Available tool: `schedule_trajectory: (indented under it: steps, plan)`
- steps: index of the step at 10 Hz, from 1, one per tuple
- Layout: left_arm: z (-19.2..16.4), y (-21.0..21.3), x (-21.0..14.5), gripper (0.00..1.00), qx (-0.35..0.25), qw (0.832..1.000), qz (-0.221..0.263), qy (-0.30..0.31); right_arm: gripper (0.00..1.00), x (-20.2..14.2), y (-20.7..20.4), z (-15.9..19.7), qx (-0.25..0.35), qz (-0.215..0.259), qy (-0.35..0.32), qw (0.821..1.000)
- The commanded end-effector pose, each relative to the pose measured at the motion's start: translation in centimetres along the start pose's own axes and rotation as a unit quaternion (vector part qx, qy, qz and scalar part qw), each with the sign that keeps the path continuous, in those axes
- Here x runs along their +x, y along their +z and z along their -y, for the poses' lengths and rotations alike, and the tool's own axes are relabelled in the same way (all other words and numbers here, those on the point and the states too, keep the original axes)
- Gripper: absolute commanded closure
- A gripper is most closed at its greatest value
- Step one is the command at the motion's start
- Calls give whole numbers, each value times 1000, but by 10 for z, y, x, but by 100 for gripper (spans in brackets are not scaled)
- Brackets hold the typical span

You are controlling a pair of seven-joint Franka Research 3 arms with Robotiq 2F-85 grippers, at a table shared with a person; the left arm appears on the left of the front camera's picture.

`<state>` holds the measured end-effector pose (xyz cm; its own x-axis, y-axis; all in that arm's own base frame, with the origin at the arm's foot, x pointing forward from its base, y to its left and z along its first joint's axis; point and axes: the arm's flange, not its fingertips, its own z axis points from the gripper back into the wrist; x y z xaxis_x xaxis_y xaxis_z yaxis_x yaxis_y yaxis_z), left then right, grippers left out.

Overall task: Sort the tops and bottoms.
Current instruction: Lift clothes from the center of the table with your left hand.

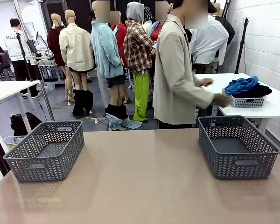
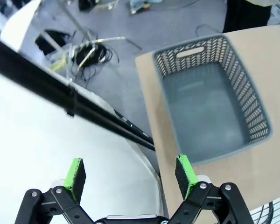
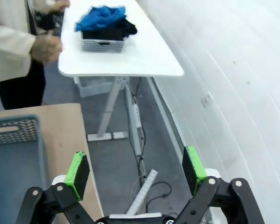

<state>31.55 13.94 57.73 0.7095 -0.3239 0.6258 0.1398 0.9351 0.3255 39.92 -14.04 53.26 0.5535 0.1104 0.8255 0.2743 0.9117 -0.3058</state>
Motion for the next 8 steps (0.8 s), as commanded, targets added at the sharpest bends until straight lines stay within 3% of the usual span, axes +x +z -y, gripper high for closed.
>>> schedule_trajectory:
  steps: [1, 2, 3, 4, 8]
  plan:
    - [10, -2, -35, 0, -6, 1000, -20, 14, 0, -39, 10, -18, -17, -7, -18, 1000]
    - [10, -5, -43, 0, -15, 999, -20, 29, 0, -41, 12, -17, -17, -5, -30, 999]
    - [-9, 0, -10, 0, -2, 1000, -11, 15, 0, -35, 19, -26, -8, 4, -18, 1000]
    - [-9, 0, -10, 0, -2, 1000, -11, 15, 0, -8, -8, 8, -14, -14, -15, 1000]
    - [-9, 0, -10, 0, -2, 1000, -11, 15, 0, -8, -8, 8, -14, -14, -15, 1000]
